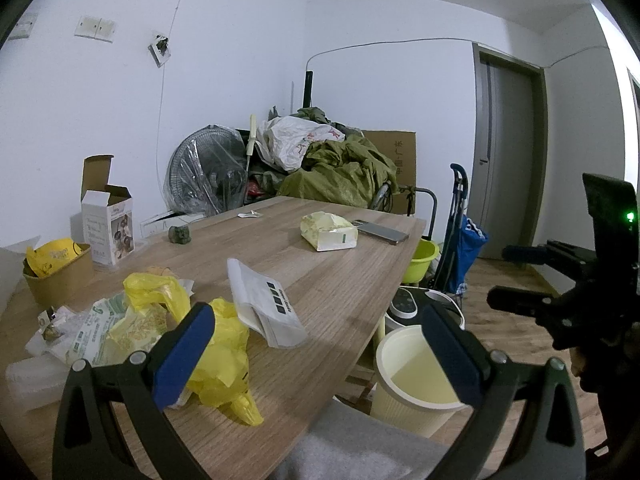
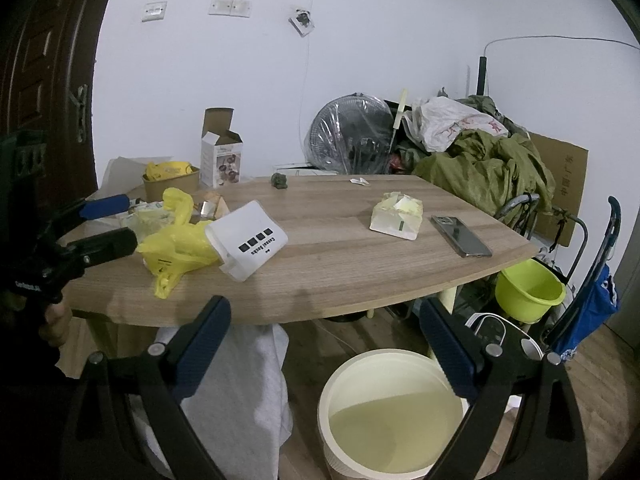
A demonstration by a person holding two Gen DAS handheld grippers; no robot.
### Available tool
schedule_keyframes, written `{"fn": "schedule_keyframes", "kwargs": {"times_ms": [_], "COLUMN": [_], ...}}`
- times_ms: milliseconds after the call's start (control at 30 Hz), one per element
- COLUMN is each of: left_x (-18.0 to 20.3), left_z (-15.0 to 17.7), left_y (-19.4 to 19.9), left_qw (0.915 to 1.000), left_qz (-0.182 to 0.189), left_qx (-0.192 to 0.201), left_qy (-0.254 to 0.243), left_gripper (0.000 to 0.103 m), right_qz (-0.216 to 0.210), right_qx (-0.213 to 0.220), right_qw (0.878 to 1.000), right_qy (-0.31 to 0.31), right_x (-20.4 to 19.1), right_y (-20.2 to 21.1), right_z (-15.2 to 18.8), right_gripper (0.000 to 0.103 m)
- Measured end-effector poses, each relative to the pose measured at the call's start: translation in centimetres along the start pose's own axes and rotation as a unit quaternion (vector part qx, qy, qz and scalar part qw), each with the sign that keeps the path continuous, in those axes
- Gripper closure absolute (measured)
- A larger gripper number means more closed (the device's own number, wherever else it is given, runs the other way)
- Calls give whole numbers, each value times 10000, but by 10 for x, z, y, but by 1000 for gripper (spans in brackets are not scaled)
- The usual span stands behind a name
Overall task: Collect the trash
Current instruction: 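Grasp the yellow plastic bag with the left tool while the right tool grasps the white box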
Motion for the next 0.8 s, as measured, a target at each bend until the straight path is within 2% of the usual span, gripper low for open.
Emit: {"fn": "schedule_keyframes", "kwargs": {"times_ms": [167,267,367,800], "left_x": [-2,-6,-11,-66], "left_z": [1,2,4,17], "left_y": [-1,-3,-2,-5], "left_qw": [10000,9992,9985,9945], "left_qz": [-66,-369,-522,-883], "left_qx": [-32,-77,-92,-337], "left_qy": [8,-92,-124,452], "left_gripper": [0,0,0,0], "right_qz": [-40,-78,-133,-590], "right_qx": [-39,-73,-136,-488], "right_qw": [10000,9999,9998,9968], "right_qy": [-5,-25,-22,211], "right_x": [0,-1,-3,-30], "right_y": [-7,-14,-24,-102], "right_z": [-1,-3,-5,-22], "right_gripper": [8,8,8,8]}}
Point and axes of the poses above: each gripper's, at about its wrist camera, not at the fingertips, and y roughly against the way its jaws point, x to its right, z to its underside, the point moved 1 cm from there along -y, roughly the way its jaws point, and after that the axes turned 5 degrees about z, right-handed, at the moved point
